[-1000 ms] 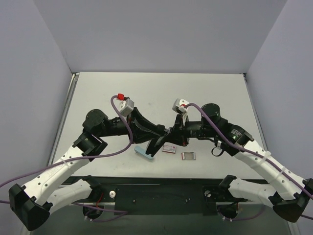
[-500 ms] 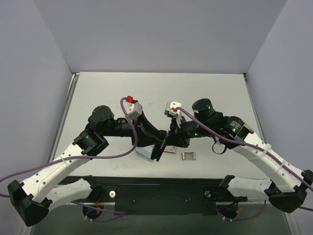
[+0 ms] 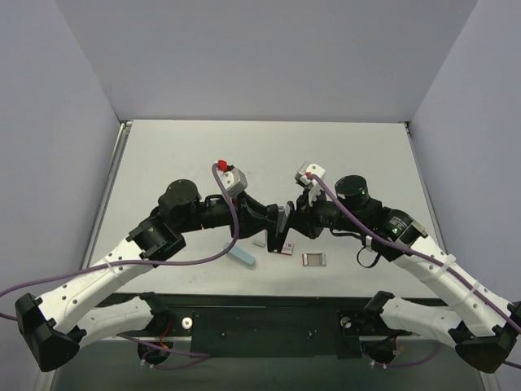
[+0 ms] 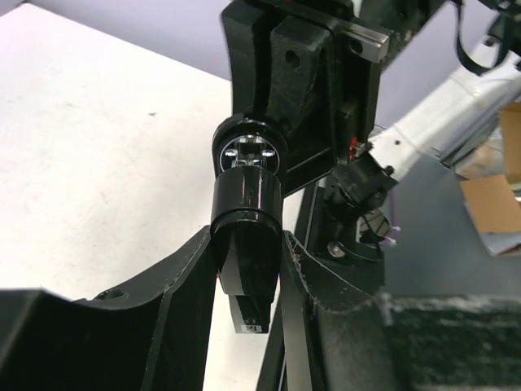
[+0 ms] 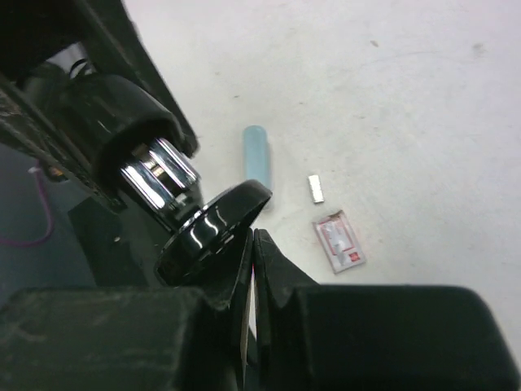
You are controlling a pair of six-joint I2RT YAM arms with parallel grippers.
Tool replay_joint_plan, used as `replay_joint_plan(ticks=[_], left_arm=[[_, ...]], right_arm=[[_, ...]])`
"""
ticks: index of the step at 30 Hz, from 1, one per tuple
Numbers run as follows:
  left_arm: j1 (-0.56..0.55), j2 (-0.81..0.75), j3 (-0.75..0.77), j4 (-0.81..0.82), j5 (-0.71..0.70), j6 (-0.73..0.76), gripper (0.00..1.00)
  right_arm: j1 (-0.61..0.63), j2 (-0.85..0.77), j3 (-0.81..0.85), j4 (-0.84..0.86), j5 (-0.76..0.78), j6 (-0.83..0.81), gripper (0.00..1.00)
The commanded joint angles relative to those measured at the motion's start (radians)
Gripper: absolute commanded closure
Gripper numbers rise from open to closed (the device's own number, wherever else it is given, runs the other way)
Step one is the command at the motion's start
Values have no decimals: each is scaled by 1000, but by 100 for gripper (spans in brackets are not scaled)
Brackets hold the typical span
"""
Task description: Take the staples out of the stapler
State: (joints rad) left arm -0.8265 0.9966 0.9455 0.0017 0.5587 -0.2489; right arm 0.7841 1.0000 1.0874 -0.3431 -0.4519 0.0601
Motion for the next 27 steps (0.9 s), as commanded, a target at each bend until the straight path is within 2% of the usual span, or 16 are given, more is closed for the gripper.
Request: replay_joint_plan(ticks=[1,7,11,17,21,27], left_arm=[[-31,-6,58,34,-140,5,100],[-16,5,117,-77,-417,30,100],[26,62,202,-172,-549,43,100],[176,161,280,-238,-651,49,100],[286,252,317,-279,-663,27,100],[383,408,392,-354,-706,-3,100]], right_arm=[[-20,-57,-43,177,169,67,100],[-40,-98,-109,159,416,135,100],[-46,-109,-127,138,522,170,100],[-46,-113,-179,141,542,234,100],[-46,-107,-221,183,469,271,100],[-45,-81,-251,216,412,290,100]])
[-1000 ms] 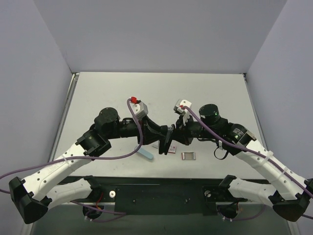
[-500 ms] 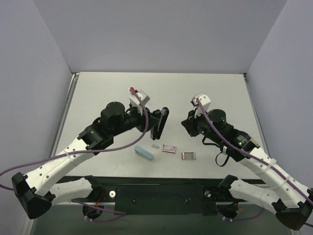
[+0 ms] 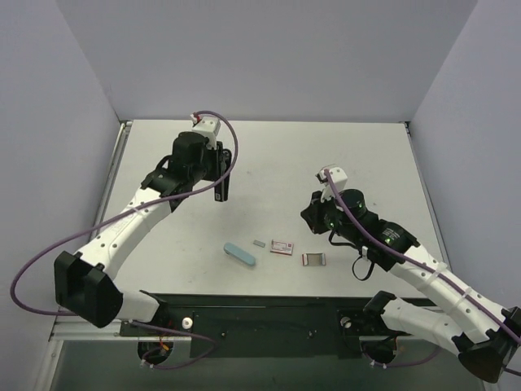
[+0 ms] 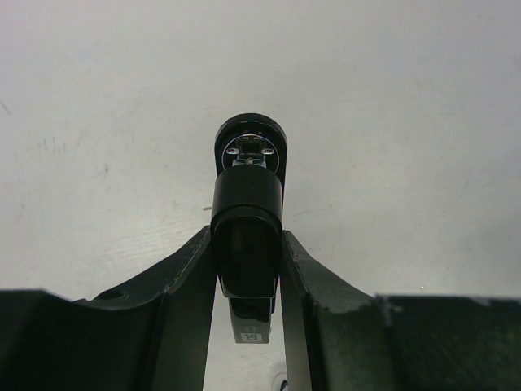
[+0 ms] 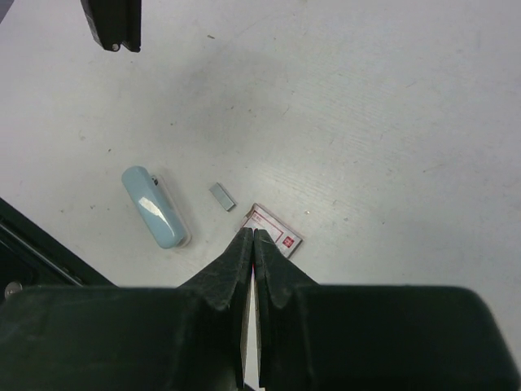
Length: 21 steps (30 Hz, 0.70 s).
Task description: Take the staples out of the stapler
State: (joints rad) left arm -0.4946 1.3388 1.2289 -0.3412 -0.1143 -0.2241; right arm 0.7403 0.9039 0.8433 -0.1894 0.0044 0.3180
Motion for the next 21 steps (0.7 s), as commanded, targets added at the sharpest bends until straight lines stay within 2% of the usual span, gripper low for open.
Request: replay_joint_plan(ticks=[1,14,21], left_arm=[[62,85,119,-33,-28,-35,100],[177,479,398,-223,-33,15,100],[202,637,481,-217,-67,40,100]], right_arm=[[-1,24,-10,64,-49,33,100],[-1,55,-42,80,-86,43,100],[-2,55,-47,76,-86,38,100]])
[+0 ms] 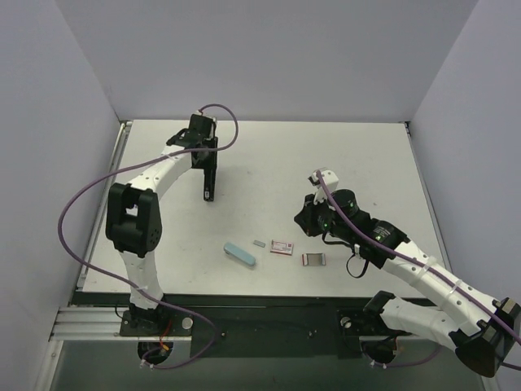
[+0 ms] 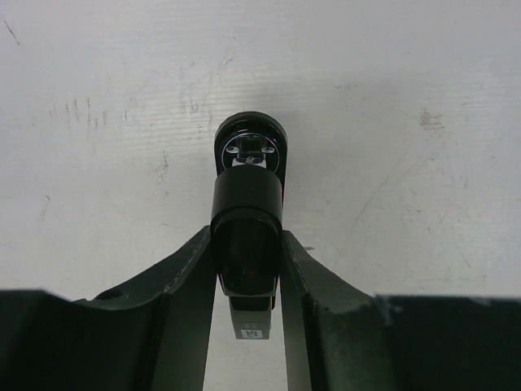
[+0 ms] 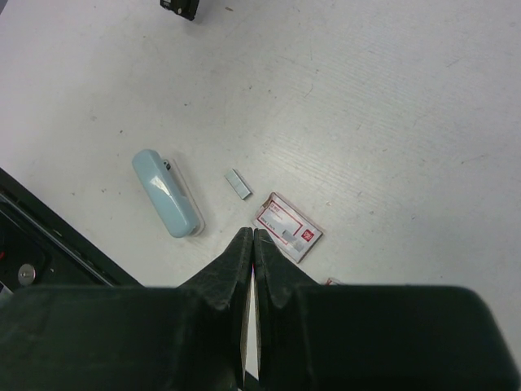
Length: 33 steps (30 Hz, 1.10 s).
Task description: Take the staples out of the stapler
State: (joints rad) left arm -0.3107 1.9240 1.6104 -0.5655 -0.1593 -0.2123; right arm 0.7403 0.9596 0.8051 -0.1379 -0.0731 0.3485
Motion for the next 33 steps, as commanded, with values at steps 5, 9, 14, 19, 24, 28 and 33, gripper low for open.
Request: replay_joint_plan(ticks=[5,9,14,19,24,28,33], left_arm=[[32,118,117,47,-13,54,100],[42,190,146,65,-55,67,100],[41,400,281,-57,-88,70,100],[33,509,399,-172,-57,50,100],[33,491,388,-171,-55,53,100],[33,434,370,-145,-49,60,100],[35,354,339,-113,-45,71,97]], right_arm=[[-1,11,-11,24,-8,6,100],[-1,30,-7,24,-10,4,100],[-2,62,-6,31,-11,4,100],[-2,68,-4,32,-8,6,100],[-4,73,-3,31,-10,3,100],[-1,67,-6,31,-14,6,100],[-1,53,-10,29,-10,10,92]])
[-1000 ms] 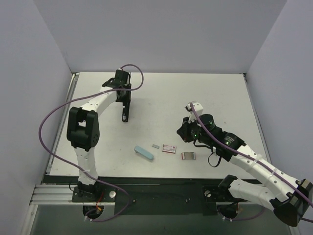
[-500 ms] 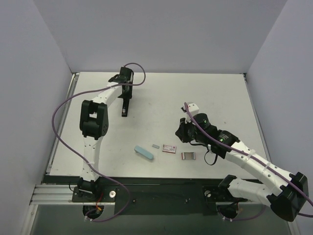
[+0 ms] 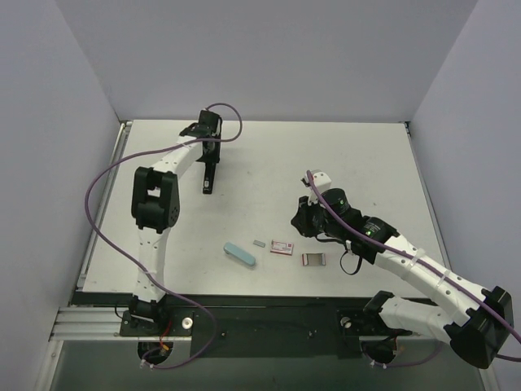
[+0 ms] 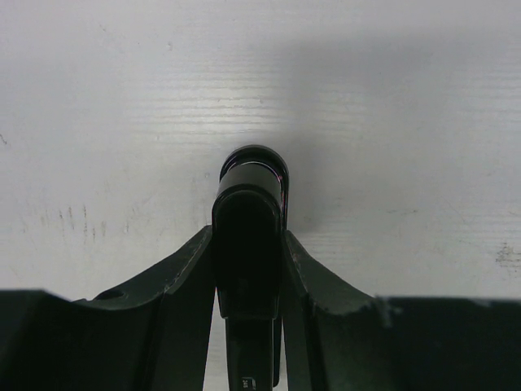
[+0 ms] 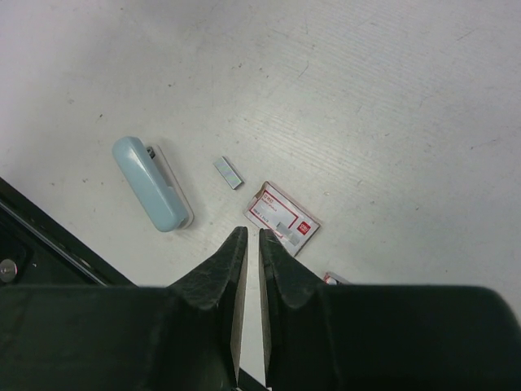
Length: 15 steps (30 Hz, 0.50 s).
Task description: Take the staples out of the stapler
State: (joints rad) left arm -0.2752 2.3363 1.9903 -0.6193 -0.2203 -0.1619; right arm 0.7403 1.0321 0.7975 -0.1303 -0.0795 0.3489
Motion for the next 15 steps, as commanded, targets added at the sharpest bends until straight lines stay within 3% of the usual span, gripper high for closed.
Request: replay_joint_plan(ticks=[1,4,5,10,11,15], left_arm=[[-1,-66,-53,-53,24,25,91],[-1,-107,-77,-25,38,33,83],[-1,-115,-88,-22,38,39,75],[-1,-152,-116,1,35,55,55],[-1,-163,-123,4,35,55,45],[-4,-207,-136,13,33,52,20]], right_arm=[[-1,-24,-4,20,-3,12,90],[-1,-29,-4,15,-3,12,84],[-1,-32,-4,14,-3,13,82],[-1,-55,-9,9,0,15,77],[-2,-55,-11,6,1,13,76],[1,-64,-15,3,0,15,74]])
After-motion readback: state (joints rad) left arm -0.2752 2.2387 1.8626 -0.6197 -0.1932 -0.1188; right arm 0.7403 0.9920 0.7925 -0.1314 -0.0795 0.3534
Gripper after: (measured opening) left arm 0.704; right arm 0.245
